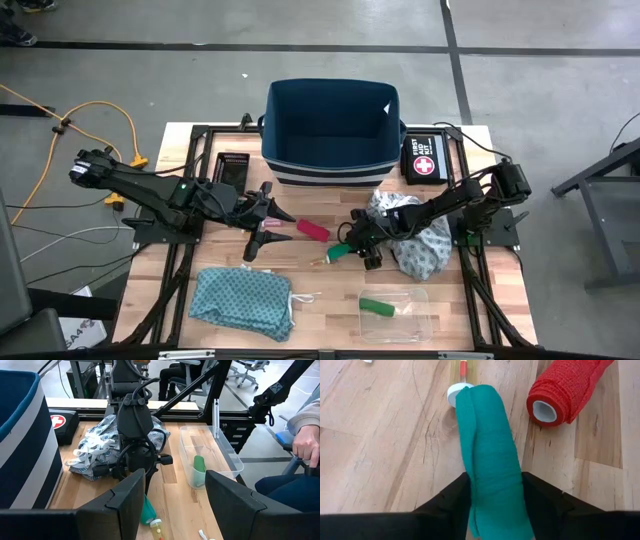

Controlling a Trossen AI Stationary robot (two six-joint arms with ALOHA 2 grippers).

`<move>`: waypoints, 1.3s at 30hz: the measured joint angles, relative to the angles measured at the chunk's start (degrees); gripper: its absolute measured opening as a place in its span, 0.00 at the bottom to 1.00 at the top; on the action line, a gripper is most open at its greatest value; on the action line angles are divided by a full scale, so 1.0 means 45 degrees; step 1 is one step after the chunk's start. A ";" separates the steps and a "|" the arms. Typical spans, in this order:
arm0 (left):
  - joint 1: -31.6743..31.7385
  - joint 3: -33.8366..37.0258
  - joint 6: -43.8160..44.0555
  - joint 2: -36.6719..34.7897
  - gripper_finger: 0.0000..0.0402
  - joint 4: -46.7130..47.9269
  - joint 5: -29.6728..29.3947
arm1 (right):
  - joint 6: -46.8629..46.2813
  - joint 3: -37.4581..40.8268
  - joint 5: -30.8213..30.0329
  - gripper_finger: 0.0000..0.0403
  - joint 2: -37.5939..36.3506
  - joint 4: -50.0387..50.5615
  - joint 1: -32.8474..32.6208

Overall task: Pick & Place Medicine items
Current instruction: Put the light blue bandage into the transparent bin

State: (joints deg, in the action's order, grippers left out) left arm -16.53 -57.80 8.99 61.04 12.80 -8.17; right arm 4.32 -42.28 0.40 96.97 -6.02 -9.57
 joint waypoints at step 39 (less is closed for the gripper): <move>0.0004 0.0000 0.0000 -0.0005 0.50 0.0000 -0.0004 | -0.2793 0.0005 -0.1290 0.37 -0.5547 0.3770 -0.3393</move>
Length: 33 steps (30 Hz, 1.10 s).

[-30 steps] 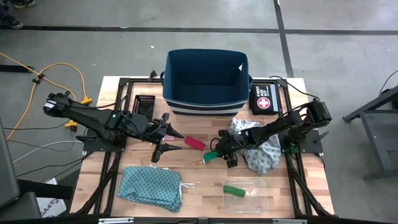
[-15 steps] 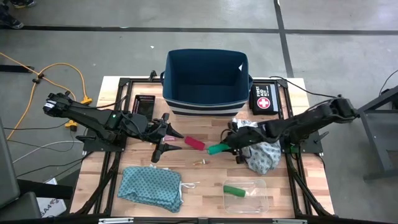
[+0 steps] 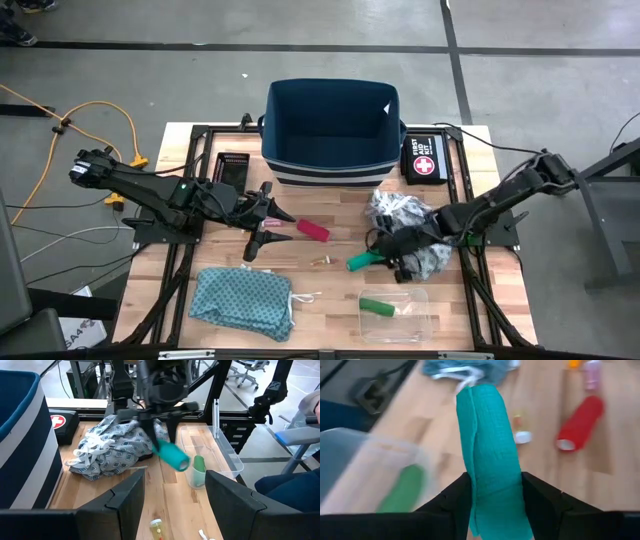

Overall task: Pick & Place Medicine items
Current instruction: Put the light blue bandage into the transparent bin

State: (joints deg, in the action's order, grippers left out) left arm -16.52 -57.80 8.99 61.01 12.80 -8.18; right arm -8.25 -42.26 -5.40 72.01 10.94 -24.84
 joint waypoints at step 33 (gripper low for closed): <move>-0.0004 0.0000 0.0000 0.0000 0.50 0.0005 -0.0001 | -0.6982 -0.0005 -0.0370 0.37 0.1755 0.1598 -0.4947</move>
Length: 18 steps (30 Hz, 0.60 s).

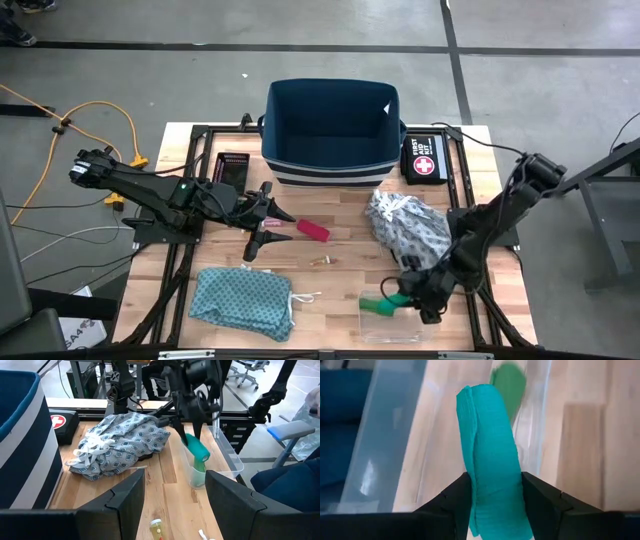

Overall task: Pick & Place Medicine items
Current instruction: Put the light blue bandage into the transparent bin

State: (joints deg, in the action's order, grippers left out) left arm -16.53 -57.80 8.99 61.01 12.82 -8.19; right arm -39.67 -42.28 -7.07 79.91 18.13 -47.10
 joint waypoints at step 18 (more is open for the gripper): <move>0.0000 0.0000 0.0000 0.0000 0.50 -0.0005 0.0000 | -0.0127 0.0000 0.0612 0.41 0.0746 -0.0656 -0.0120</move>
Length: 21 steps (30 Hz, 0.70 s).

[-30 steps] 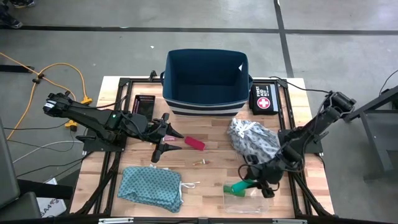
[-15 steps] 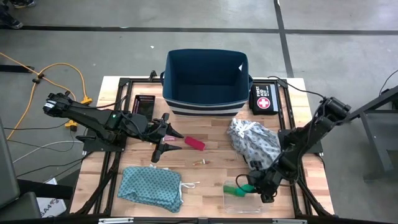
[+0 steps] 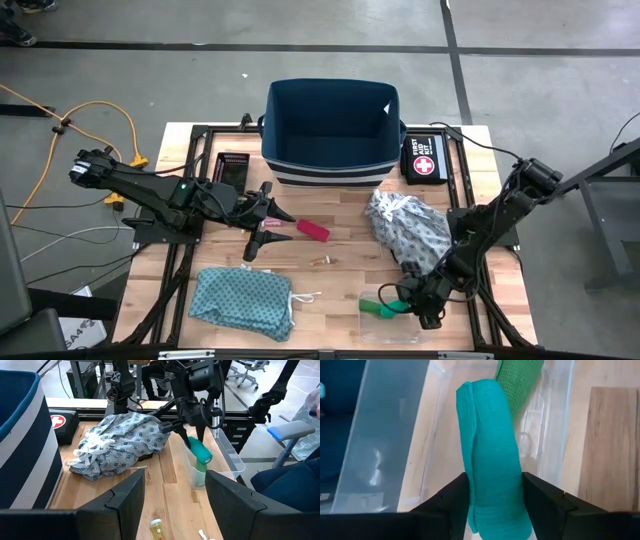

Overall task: Pick & Place Medicine items
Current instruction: Put the light blue bandage into the transparent bin, then put the orange bandage into the transparent bin

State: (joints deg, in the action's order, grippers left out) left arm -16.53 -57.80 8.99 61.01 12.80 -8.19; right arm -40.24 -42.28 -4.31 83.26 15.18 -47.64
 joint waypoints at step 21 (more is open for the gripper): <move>0.0004 0.0000 0.0000 0.0000 0.50 0.0005 0.0000 | 0.0498 0.0000 0.0087 0.47 -0.1067 -0.0203 0.0384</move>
State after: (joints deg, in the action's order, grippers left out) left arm -16.51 -57.80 8.99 61.01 12.82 -8.19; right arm -38.00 -42.28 -3.92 78.46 14.27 -45.91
